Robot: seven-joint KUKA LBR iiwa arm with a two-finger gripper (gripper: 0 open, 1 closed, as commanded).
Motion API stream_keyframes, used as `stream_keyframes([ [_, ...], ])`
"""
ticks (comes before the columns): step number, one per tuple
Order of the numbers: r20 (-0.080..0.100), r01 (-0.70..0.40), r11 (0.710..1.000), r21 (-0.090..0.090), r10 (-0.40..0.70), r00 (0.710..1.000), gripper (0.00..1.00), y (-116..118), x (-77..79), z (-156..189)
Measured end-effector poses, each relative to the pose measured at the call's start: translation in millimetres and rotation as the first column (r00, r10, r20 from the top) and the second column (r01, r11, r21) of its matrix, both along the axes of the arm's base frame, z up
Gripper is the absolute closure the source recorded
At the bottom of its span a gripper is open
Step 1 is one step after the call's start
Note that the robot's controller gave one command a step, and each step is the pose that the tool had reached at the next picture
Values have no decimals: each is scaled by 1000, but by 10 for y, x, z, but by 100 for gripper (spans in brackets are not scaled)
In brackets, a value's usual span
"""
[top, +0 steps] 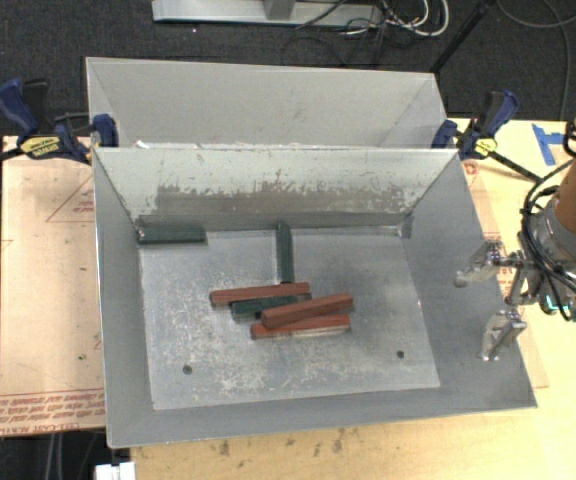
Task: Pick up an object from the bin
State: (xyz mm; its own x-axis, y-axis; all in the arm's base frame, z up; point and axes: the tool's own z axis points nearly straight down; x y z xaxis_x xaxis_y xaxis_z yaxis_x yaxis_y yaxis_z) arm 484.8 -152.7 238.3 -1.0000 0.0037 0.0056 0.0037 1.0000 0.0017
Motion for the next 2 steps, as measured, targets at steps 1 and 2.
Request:
stream_keyframes([
  [1,7,-4,1000,-2,4,1000,0,7,16,31],
  [2,11,-84,996,-3,84,996,0,505,158,-569],
])
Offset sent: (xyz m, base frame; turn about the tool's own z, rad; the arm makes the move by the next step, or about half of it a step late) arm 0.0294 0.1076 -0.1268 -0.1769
